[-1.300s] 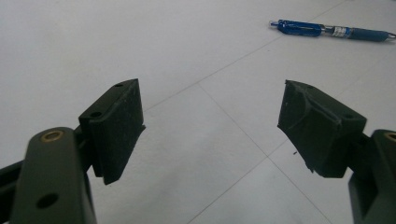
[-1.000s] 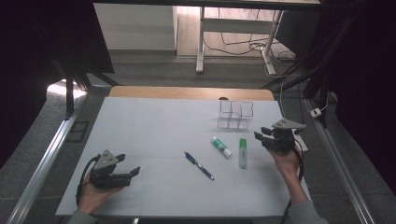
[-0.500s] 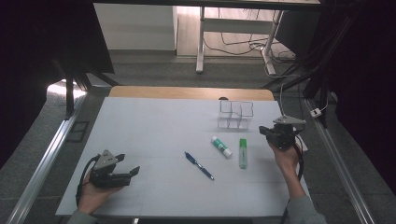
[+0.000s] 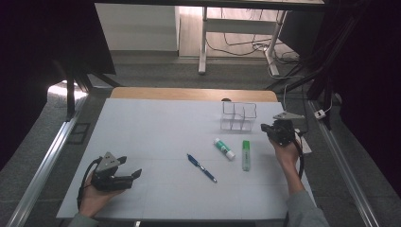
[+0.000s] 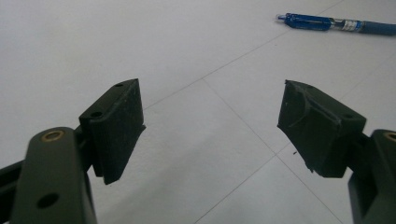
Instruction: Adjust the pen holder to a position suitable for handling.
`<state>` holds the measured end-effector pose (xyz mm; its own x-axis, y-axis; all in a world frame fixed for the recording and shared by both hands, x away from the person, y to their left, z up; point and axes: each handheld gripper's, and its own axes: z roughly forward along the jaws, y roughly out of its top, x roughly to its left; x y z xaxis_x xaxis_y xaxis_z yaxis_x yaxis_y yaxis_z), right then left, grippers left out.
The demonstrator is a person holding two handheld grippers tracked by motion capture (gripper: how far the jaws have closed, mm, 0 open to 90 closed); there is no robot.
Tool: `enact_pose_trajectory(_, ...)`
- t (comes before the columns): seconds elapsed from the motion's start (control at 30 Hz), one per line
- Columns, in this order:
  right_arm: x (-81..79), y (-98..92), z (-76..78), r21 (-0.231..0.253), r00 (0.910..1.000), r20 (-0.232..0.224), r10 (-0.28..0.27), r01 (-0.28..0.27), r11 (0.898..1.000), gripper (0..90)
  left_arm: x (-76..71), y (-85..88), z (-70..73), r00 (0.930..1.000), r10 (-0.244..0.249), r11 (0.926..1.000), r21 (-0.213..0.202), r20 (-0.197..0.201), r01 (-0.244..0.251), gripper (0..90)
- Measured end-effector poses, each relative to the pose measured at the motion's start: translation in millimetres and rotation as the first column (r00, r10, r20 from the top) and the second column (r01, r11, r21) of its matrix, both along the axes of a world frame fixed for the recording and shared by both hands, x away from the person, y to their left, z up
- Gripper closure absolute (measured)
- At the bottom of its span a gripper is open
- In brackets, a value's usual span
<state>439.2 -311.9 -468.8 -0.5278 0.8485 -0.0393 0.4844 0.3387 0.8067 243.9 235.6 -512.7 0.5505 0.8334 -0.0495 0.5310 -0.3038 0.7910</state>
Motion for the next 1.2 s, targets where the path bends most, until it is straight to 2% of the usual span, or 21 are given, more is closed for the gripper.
enact_pose_trajectory(0.23, 15.4, 2.3, -7.0, 0.004, 0.9996, -0.029, -0.002, 0.002, 1.0, 89.2, 0.1, -0.4, -0.7, 1.0, -0.001, 1.0, 0.006, -0.001, 0.001, 22.2)
enact_pose_trajectory(0.33, 20.8, 4.0, -8.6, -0.012, 0.9993, -0.035, -0.007, 0.007, 1.0, 89.1, 0.0, -0.9, -0.9, 1.0, -0.001, 1.0, 0.009, 0.001, 0.001, 22.2)
enact_pose_trajectory(0.83, 43.6, 4.6, -13.4, -0.001, 0.9992, -0.034, -0.021, 0.021, 1.0, 89.2, -0.4, -1.2, -0.6, 1.0, -0.001, 0.9999, 0.012, 0.01, 0.0, 22.9)
enact_pose_trajectory(1.07, 47.9, 5.8, -12.8, -0.006, 0.9994, -0.031, -0.014, 0.013, 1.0, 89.2, 0.2, -1.1, -1.2, 1.0, -0.001, 0.9999, 0.014, 0.008, 0.001, 22.8)
enact_pose_trajectory(1.2, 49.1, 7.5, -12.7, 0.011, 0.9996, -0.023, -0.018, 0.018, 1.0, 89.2, 1.4, -0.3, -1.0, 1.0, 0.0, 1.0, 0.006, 0.008, 0.0, 22.9)
